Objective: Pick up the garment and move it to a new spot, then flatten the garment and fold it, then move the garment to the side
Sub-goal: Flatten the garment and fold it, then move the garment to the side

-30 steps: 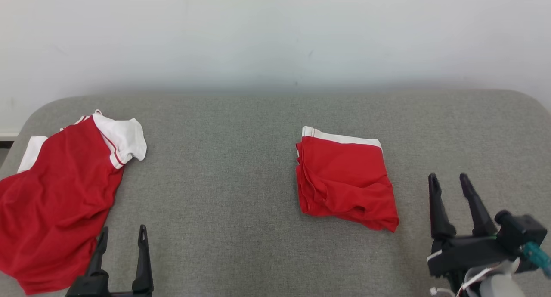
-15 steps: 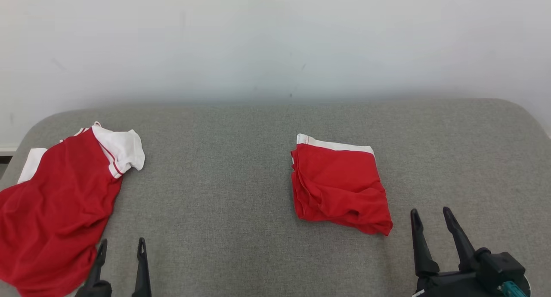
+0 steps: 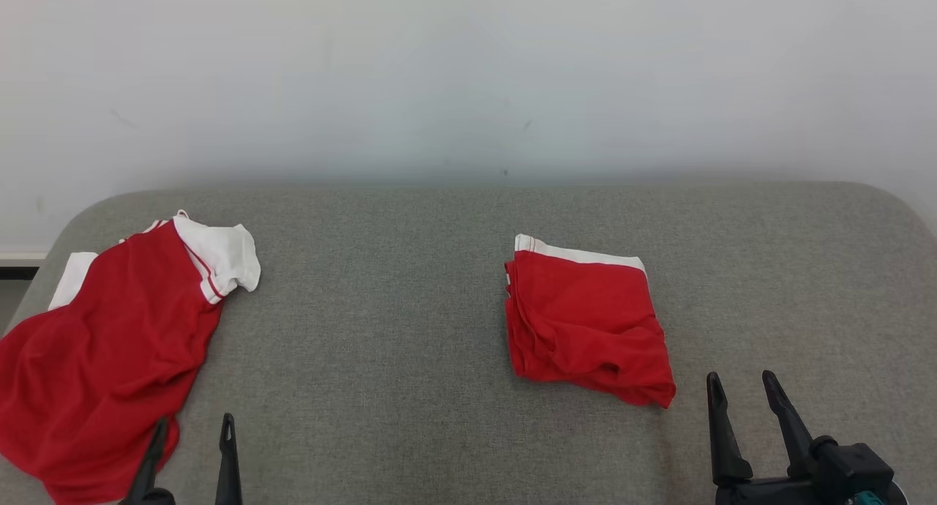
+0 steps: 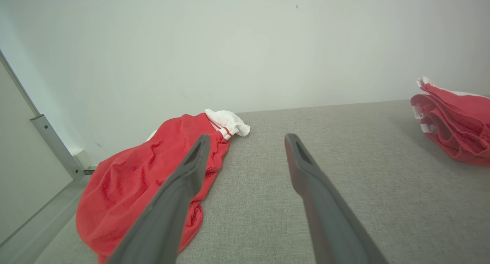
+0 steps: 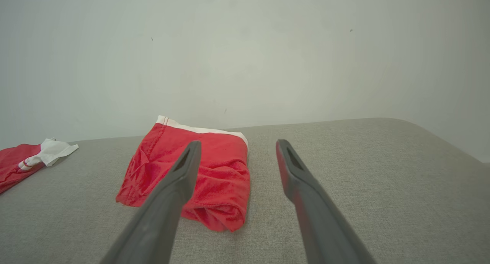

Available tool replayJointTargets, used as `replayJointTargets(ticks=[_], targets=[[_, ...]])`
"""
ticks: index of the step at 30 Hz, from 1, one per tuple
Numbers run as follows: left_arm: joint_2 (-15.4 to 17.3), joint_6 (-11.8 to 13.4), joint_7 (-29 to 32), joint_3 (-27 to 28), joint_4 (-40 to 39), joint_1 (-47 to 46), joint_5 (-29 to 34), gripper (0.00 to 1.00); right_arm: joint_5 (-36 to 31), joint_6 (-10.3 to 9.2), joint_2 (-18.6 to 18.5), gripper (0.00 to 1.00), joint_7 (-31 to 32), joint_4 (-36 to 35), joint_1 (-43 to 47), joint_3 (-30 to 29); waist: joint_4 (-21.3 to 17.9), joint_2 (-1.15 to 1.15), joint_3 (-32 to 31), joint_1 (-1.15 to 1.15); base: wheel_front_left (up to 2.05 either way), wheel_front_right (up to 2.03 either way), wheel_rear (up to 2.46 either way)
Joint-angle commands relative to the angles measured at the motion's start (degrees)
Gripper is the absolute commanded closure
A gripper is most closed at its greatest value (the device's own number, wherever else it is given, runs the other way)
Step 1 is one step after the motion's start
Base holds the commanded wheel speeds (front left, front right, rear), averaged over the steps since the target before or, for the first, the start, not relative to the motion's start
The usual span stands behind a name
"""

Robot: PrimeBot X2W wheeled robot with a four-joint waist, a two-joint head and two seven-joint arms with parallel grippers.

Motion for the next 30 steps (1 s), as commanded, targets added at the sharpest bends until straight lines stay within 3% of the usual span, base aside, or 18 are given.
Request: replayJointTargets(ticks=[1, 30], targets=[[0.3, 0.28, -0.19, 0.18, -0.28, 0.89, -0.35, 0.0, -0.26, -0.12, 0.22, 0.0, -0.27, 0.14, 0.59, 0.03, 0.11, 0.0, -0.04, 0.0, 0.0, 0.0, 0.0], [0.65, 1.83, -0.19, -0.45, -1.31, 2.01, -2.28, 0.0, -1.48, -0.13, 0.21, 0.0, -0.27, 2.49, 0.21, -0.52, 0.53, 0.0, 0.38, 0.0, 0.0, 0.0, 0.0]])
